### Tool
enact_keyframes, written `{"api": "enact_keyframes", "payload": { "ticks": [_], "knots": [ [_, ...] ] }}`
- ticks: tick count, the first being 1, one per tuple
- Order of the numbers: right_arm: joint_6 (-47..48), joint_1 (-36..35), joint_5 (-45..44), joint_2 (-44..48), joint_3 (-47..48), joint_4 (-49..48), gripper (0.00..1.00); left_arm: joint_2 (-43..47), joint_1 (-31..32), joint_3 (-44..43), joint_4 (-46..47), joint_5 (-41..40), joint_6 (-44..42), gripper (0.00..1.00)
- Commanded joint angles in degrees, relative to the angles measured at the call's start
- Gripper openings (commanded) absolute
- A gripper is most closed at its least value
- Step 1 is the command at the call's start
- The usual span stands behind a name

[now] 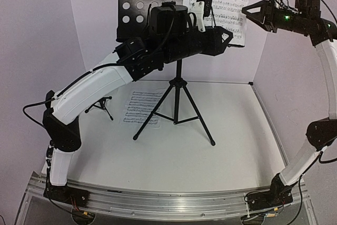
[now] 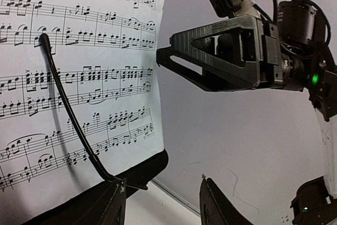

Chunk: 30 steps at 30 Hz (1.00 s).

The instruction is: Pack up the instrument practice props

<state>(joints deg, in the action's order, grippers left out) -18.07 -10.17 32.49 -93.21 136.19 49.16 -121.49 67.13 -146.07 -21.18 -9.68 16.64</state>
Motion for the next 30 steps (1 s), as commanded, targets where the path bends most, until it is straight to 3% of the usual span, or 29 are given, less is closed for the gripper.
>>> {"api": "enact_keyframes", "payload": {
  "ticks": [1,7,16,22,30],
  "knots": [
    [0.32,0.25,1.58,2.59,-0.79,-3.14,0.50,-0.61,-0.08,-4.14,4.26,-4.39,0.15,0.47],
    [0.57,0.27,0.57,4.28,-3.48,-3.67,0.49,1.10,-0.10,-2.56,-0.96,-8.01,1.91,0.47],
    [0.58,0.28,-1.30,3.93,-3.63,-4.50,0.49,-1.03,-1.75,-3.28,5.26,-6.61,1.06,0.48],
    [0.24,0.24,-0.12,3.59,-4.28,-5.19,0.48,-2.87,-3.72,-3.35,6.64,-2.68,4.32,0.36],
    [-0.34,0.24,1.94,2.92,-4.97,-6.20,0.46,-3.95,-4.12,-2.93,10.39,1.08,3.80,0.33]
  ]
}}
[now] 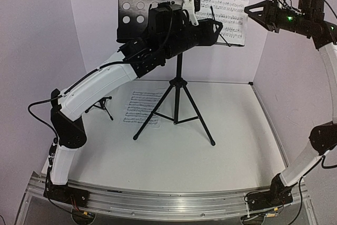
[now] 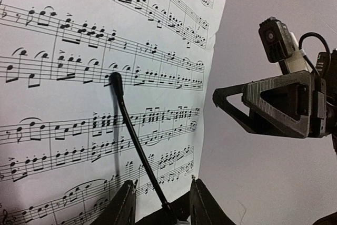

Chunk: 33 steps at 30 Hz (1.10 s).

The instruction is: Pack up the instrument practice props

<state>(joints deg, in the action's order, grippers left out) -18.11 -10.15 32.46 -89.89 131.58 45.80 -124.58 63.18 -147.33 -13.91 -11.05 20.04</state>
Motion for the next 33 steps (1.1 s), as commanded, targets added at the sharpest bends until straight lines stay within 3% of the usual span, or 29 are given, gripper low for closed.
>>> {"api": "enact_keyframes", "payload": {
  "ticks": [1,6,10,20,22,28,33],
  "knots": [
    [-0.41,0.22,2.14,-0.55,-0.36,-3.06,0.45,-1.00,-0.20,-1.59,3.24,2.71,0.52,0.31],
    [-0.45,0.23,2.92,-1.08,-0.48,-3.95,0.43,-1.08,-0.16,-1.76,3.25,4.64,1.22,0.17],
    [0.27,0.23,1.98,-1.12,-0.87,-4.40,0.41,0.08,-0.21,-0.42,2.90,5.66,1.58,0.00],
    [2.88,0.23,-2.61,3.47,-3.50,-4.32,0.44,1.78,-0.49,2.75,3.79,6.11,1.88,0.00],
    [3.84,0.22,-6.20,5.56,-4.46,-4.28,0.48,1.95,-0.59,3.11,4.12,6.17,1.46,0.00],
    [3.72,0.63,-12.13,5.19,-2.64,-3.98,0.77,2.41,-0.61,4.02,5.41,6.92,0.25,0.00],
    [2.26,0.69,-6.88,-1.05,3.26,-4.11,0.73,2.85,-0.61,4.97,6.01,6.75,-0.31,0.00]
  ]
}}
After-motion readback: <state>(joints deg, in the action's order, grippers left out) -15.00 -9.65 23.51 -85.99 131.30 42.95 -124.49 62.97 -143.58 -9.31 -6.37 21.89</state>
